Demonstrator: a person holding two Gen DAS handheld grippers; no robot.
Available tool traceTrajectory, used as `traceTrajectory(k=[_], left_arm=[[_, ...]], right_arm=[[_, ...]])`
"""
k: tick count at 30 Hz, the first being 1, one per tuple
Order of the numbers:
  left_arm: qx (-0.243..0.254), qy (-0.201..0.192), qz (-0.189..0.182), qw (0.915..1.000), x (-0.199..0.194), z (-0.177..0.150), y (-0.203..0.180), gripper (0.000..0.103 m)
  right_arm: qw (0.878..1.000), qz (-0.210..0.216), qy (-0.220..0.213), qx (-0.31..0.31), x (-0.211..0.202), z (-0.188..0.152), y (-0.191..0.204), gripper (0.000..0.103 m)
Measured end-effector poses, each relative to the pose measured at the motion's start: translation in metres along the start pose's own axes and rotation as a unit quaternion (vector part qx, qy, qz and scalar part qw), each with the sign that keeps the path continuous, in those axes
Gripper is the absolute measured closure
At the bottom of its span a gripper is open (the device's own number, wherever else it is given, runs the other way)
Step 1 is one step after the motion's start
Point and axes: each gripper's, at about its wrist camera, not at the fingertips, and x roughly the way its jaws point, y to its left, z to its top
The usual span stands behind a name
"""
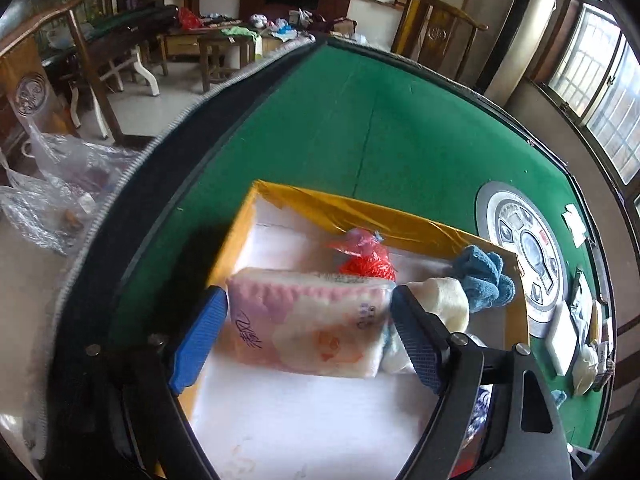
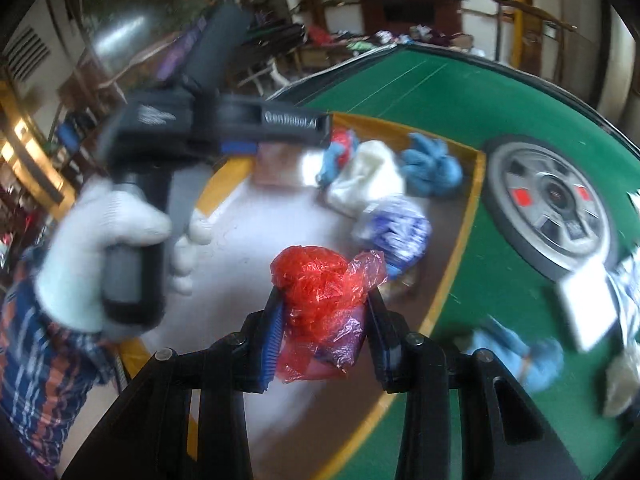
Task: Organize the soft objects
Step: 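Release the pink tissue pack and the red plastic bag into the tray with both tools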
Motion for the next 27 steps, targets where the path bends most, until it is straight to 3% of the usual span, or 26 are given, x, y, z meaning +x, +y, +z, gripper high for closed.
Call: traceTrajectory(k=[12,14,16,17,23,27], left_arm=[[-0.038,-0.046,-0.065,0.9961,-0.063,-0.022,0.039,0.019],[-0.049,-0.047,-0.075,0.9948,-0.066,-0.027,0.046,0.019],[-0.06,-0.05,-0.079,0.9938,-0.068,-0.032,0.049,0.019],[-0.065,-0.051,-0.085,0.9929,-0.068,-0.035,0.052,0.019],[-0.065,-0.039,-0.096,0.9924,-0.064,-0.047,0.048,0.019],[-0.063,-0.027,-0.105,0.9921,-0.06,-0.058,0.04,0.019]], right_arm=[[0.998,-0.018,0.057,-0.016,0.067,0.033,0.014,0.068],[0.998,-0.024,0.05,-0.008,0.068,0.037,0.012,0.066],[0.999,-0.016,0.046,0.004,0.069,0.039,0.01,0.052],[0.999,-0.011,0.044,0.008,0.068,0.039,0.008,0.05],[0.999,0.008,-0.005,0.042,0.039,0.032,0.001,0.047],[0.998,-0.001,-0.037,0.06,0.015,0.028,-0.019,0.043]])
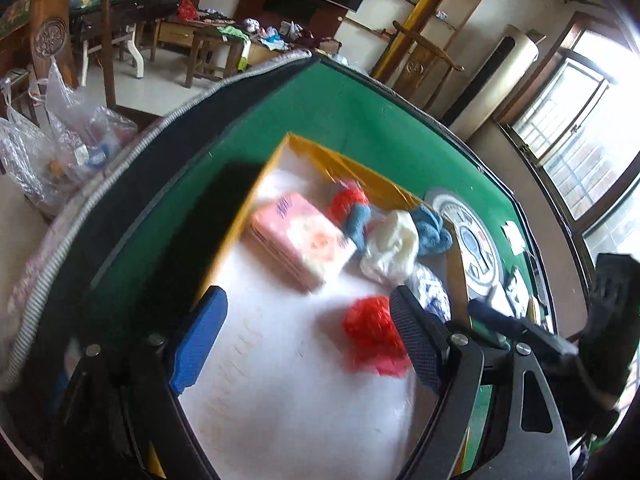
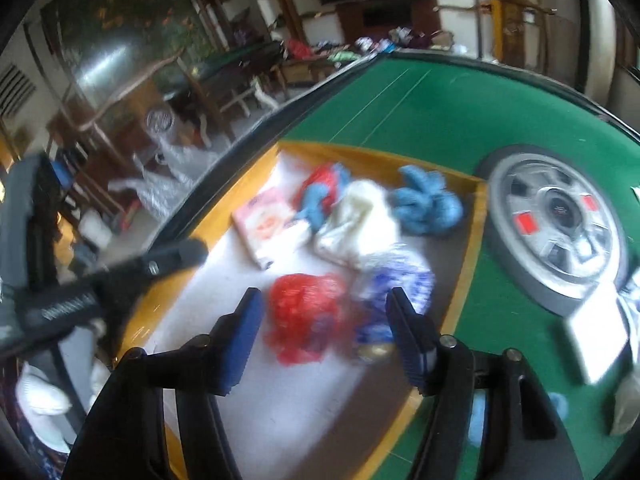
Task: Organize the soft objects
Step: 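Release the pink tissue pack and the red plastic bag into the tray with both tools, then move left tool to the white foam sheet while right tool moves to the blue Vinda packet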
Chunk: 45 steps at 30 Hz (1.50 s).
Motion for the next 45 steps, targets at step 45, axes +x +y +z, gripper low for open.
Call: traceTrajectory(k=[45], left_arm=[[0.215,0.073,-0.041,0.9731,0.029,-0.099,-0.234,0.019]], right_arm=[[0.968,-0.06,-0.12,0.211,-0.142,-0.111,-0.263,0.036]])
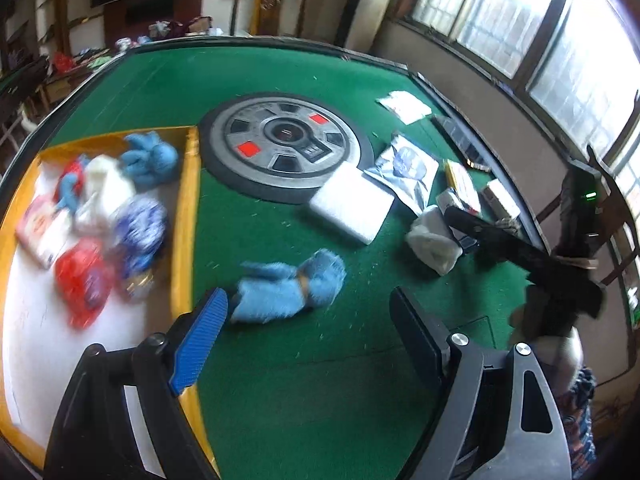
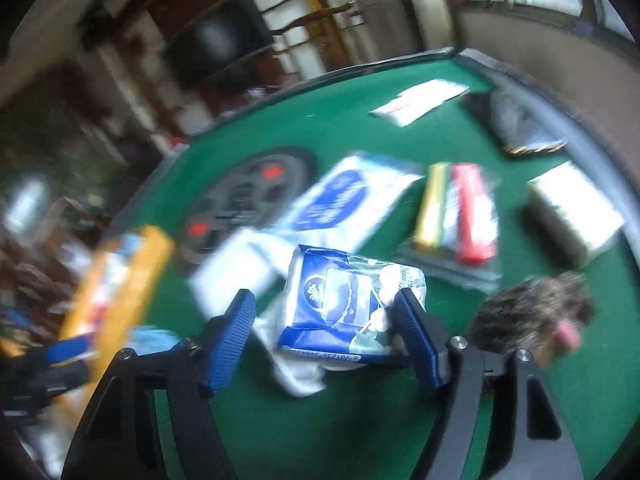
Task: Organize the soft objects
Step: 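Move left tool to the white foam sheet while right tool moves to the blue Vinda packet, then grasp the white foam sheet with left tool while right tool grasps the blue Vinda packet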
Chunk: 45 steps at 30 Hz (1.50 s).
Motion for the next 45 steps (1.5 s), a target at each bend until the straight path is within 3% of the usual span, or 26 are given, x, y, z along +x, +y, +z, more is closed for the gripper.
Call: traceTrajectory(k=[2,6,10,16,24,29,31,36,41,45], left_arm=[[0.011,0.014,-0.001,0.9998,0.014,0.007,-0.009,0.019],[0.024,0.046,-0.005,0.9987,0.046,0.021,-0.027,0.02],[0.052,0.052,0.024,0.997,0.065,0.029,-0.041,0.02],[0.09,0.063,0.068,0.9916,0.091,0.047,-0.046,0.02],[0.153,0.067,0.085,0.9822,0.124,0.062,-0.063,0.019],[0.122,0.073,0.061,0.988,0.132,0.071,-0.055,0.018],[0.134,0.075,0.058,0.9865,0.133,0.071,-0.057,0.028],[0.156,0.074,0.036,0.9844,0.124,0.062,-0.063,0.03],[0.138,0.062,0.012,0.9884,0.1,0.049,-0.054,0.03],[0.098,0.038,-0.035,0.9939,0.059,0.04,-0.04,0.03]], right_arm=[[0.995,0.095,0.02,0.032,0.0,0.001,-0.009,0.036],[0.974,0.203,0.017,0.102,-0.007,0.003,-0.035,0.035],[0.958,0.239,0.012,0.157,-0.009,0.001,-0.056,0.036],[0.975,0.189,0.016,0.115,-0.012,0.002,-0.037,0.036],[0.976,0.184,0.016,0.115,-0.011,0.004,-0.035,0.036],[0.977,0.181,0.016,0.114,-0.01,0.004,-0.035,0.036],[0.977,0.179,0.016,0.114,-0.011,0.004,-0.035,0.036],[0.978,0.177,0.016,0.113,-0.01,0.004,-0.035,0.036],[0.978,0.175,0.016,0.112,-0.009,0.004,-0.035,0.036],[0.978,0.175,0.016,0.111,-0.009,0.003,-0.034,0.036]])
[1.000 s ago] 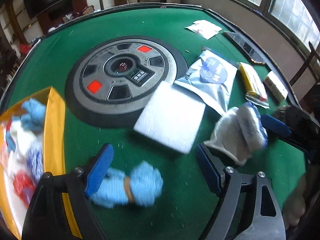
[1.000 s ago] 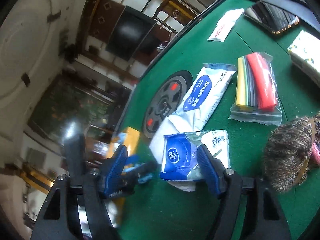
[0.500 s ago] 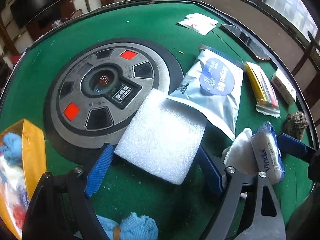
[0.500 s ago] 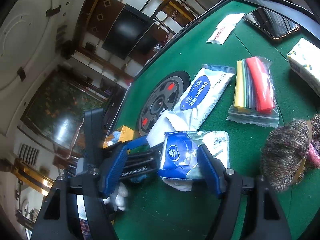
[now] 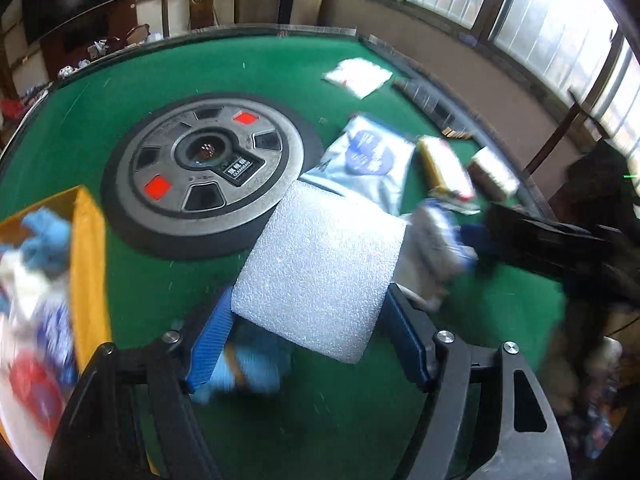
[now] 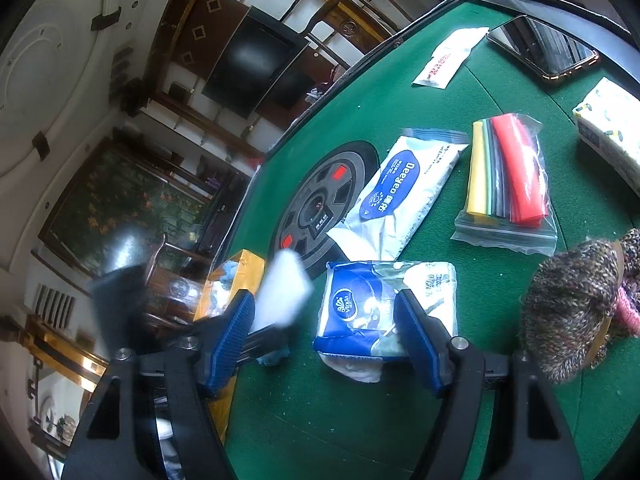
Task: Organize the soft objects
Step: 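Grasp the white foam sheet with left tool while right tool grasps the blue Vinda packet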
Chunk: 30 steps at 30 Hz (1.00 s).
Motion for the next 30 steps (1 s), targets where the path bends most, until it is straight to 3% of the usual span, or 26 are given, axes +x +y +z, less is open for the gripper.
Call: traceTrajectory(k=[4,9,14,20,24,26,30], left_arm=[[-0.023,-0.036,-0.03,0.9987,-0.044,-0.021,0.008,0.03],[-0.075,-0.053,-0.05,0.9945,-0.071,-0.052,0.034,0.03],[-0.136,-0.062,-0.048,0.9875,-0.086,-0.083,0.07,0.03],[-0.194,-0.095,-0.032,0.9759,-0.113,-0.113,0.116,0.03],[-0.223,-0.11,-0.017,0.9683,-0.126,-0.134,0.143,0.03],[-0.237,-0.117,-0.009,0.9645,-0.133,-0.146,0.157,0.03],[-0.266,-0.125,0.005,0.9557,-0.144,-0.167,0.186,0.03]], right_arm=[[1.0,-0.007,-0.009,-0.003,-0.002,0.0,0.001,0.036],[0.996,-0.056,-0.055,-0.041,-0.013,-0.001,0.014,0.033],[0.989,-0.121,-0.024,-0.075,0.009,-0.005,0.022,0.033],[0.97,-0.22,-0.006,-0.107,0.031,-0.01,0.03,0.03],[0.968,-0.234,-0.006,-0.085,0.028,-0.005,0.027,0.031],[0.97,-0.234,-0.009,-0.071,0.024,-0.004,0.026,0.037],[0.972,-0.227,-0.03,-0.053,0.01,-0.003,0.029,0.064]])
